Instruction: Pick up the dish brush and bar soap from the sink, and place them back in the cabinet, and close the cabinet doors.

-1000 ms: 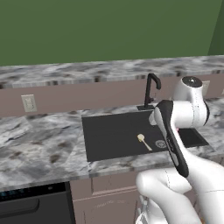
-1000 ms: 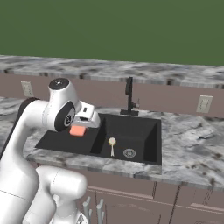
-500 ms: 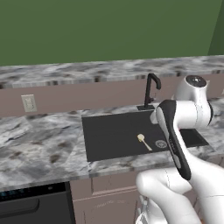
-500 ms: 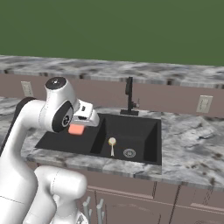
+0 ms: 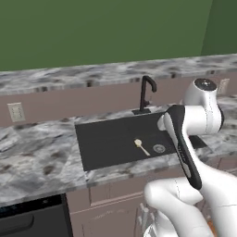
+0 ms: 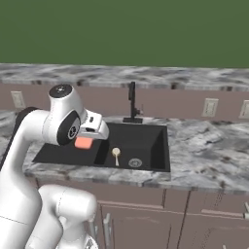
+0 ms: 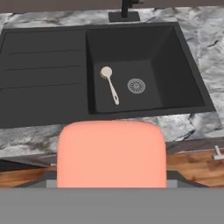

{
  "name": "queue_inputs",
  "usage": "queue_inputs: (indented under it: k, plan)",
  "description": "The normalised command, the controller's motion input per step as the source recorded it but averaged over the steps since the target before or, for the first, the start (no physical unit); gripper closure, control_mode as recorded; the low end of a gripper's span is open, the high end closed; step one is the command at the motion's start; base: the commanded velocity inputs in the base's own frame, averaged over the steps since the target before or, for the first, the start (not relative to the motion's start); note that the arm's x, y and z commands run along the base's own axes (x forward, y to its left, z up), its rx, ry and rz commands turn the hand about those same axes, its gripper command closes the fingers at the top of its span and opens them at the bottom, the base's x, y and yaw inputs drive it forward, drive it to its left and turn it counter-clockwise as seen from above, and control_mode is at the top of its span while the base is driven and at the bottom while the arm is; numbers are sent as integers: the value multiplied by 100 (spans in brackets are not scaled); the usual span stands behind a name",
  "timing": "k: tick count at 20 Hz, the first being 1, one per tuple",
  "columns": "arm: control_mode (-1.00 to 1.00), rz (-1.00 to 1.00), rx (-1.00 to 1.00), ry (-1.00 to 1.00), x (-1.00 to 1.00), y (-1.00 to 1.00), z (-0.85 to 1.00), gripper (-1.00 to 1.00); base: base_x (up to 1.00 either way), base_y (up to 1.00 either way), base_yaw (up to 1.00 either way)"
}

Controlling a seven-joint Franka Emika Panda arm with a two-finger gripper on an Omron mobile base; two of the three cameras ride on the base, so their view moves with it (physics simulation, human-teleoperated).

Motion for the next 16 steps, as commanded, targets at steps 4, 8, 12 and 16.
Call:
queue_inputs:
  k: [4,8,12,16]
  plan:
    - [100,0,0,0,0,0,0,100,-25,-8,-34]
    - [100,0,0,0,0,0,0,100,-11,-7,-45]
    - [100,0,0,0,0,0,0,100,-2,-5,-50]
    - [100,0,0,0,0,0,0,100,0,-8,-48]
